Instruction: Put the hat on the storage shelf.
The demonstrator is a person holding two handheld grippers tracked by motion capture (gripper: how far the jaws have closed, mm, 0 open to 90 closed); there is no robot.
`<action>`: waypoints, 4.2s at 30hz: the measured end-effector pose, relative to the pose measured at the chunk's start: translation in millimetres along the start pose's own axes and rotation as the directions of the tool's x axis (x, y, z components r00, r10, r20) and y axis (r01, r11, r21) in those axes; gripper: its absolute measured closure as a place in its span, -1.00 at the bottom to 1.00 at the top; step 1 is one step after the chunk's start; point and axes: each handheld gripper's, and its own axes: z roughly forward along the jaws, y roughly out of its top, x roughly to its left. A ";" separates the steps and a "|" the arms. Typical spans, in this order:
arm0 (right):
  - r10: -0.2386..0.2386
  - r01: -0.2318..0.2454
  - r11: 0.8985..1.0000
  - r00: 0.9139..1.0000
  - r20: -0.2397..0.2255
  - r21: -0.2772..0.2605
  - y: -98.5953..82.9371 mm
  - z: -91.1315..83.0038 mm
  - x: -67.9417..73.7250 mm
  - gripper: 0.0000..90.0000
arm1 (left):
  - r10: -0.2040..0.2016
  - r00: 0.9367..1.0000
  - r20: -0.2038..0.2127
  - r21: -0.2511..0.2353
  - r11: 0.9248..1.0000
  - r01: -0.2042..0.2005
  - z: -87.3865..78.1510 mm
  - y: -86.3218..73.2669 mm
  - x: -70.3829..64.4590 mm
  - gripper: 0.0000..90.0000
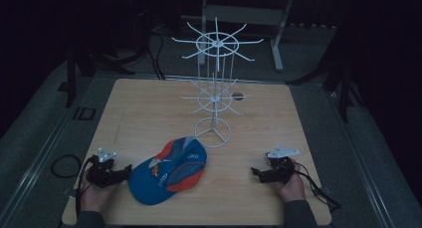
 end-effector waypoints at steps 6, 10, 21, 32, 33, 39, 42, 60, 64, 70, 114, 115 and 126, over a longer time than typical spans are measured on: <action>0.007 -0.007 1.000 1.000 0.008 -0.001 -1.1 -1.0 1.4 -0.75 | -0.009 1.000 -0.007 0.014 1.000 0.009 -1.4 1.8 -0.4 -0.26; 0.013 -0.013 1.000 1.000 0.011 -0.001 -1.3 -1.2 2.1 -0.74 | -0.012 1.000 -0.008 0.020 1.000 0.012 -3.8 1.5 -2.6 -0.11; 0.014 -0.014 1.000 1.000 0.014 -0.002 -1.4 -1.3 2.6 -0.74 | 0.037 0.996 0.085 0.034 0.999 -0.040 -14.5 13.3 -5.5 0.17; 0.014 -0.014 1.000 1.000 0.013 -0.001 -1.5 -1.5 3.0 -0.74 | 0.111 0.982 0.152 -0.003 0.994 -0.112 -33.4 40.8 -14.9 0.20; 0.014 -0.014 1.000 1.000 0.013 -0.001 -1.5 -1.5 3.0 -0.74 | 0.111 0.982 0.152 -0.003 0.994 -0.112 -33.4 40.8 -14.9 0.19; 0.015 -0.015 1.000 1.000 0.013 0.000 -1.6 -1.6 3.3 -0.74 | 0.145 0.969 0.200 -0.006 0.989 -0.147 -35.2 52.4 -26.1 0.17; 0.015 -0.015 1.000 1.000 0.013 0.000 -1.6 -1.6 3.3 -0.74 | 0.150 0.964 0.220 -0.016 0.989 -0.150 -37.3 57.9 -31.0 0.17; 0.015 -0.015 1.000 1.000 0.013 0.002 -1.5 -1.8 3.4 -0.74 | 0.214 0.930 0.297 -0.042 0.976 -0.212 -39.8 84.7 -64.8 0.15; 0.015 -0.015 1.000 1.000 0.013 0.001 -1.5 -1.8 3.4 -0.74 | 0.230 0.918 0.322 -0.049 0.973 -0.227 -38.2 91.7 -76.0 0.13; 0.015 -0.015 1.000 1.000 0.013 0.002 -1.5 -1.8 3.4 -0.74 | 0.239 0.907 0.347 -0.056 0.971 -0.234 -36.5 99.3 -87.4 0.09; 0.013 -0.013 1.000 1.000 0.010 0.003 -2.0 -2.4 4.3 -0.74 | 0.320 0.870 0.375 0.140 0.908 -0.394 14.8 128.5 -150.2 0.99; 0.014 -0.014 1.000 1.000 0.010 0.003 -2.0 -2.4 4.3 -0.74 | 0.316 0.872 0.373 0.133 0.913 -0.387 11.9 128.7 -148.1 0.99; 0.014 -0.014 1.000 1.000 0.010 0.003 -2.0 -2.4 4.3 -0.74 | 0.291 0.882 0.370 0.042 0.943 -0.329 -17.6 133.5 -122.9 0.99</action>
